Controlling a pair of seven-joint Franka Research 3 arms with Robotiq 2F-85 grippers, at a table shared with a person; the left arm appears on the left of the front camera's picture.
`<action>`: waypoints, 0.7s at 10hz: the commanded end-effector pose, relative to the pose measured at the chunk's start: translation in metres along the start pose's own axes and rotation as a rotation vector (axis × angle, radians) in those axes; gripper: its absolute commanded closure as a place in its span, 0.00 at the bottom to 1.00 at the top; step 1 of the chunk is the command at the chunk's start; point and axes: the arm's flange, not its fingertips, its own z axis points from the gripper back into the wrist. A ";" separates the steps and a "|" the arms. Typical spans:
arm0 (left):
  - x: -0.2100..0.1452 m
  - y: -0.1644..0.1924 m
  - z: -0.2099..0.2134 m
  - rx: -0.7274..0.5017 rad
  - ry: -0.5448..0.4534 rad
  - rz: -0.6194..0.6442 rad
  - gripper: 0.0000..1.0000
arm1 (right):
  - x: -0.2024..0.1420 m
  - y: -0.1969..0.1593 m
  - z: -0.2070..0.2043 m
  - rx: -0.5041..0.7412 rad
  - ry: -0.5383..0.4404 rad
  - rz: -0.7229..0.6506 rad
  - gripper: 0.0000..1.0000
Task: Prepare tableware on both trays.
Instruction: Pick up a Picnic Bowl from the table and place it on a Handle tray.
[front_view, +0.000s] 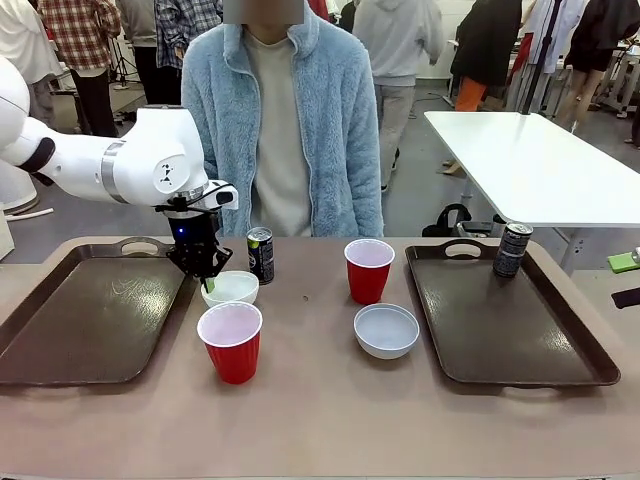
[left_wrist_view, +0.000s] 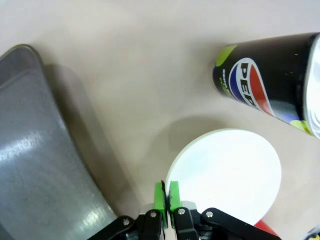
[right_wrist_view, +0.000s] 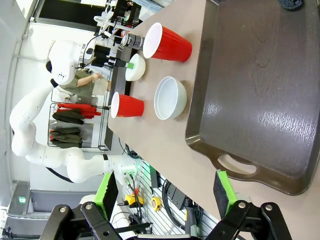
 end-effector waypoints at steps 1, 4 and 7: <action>-0.003 0.009 0.002 0.050 0.014 0.005 1.00 | 0.000 0.000 0.000 0.016 -0.007 0.007 0.00; -0.042 0.020 0.048 0.075 0.023 -0.035 1.00 | 0.000 0.000 0.000 0.016 -0.007 0.007 0.00; -0.079 0.042 0.107 0.053 -0.032 -0.025 1.00 | 0.000 0.000 0.000 0.016 -0.007 0.007 0.00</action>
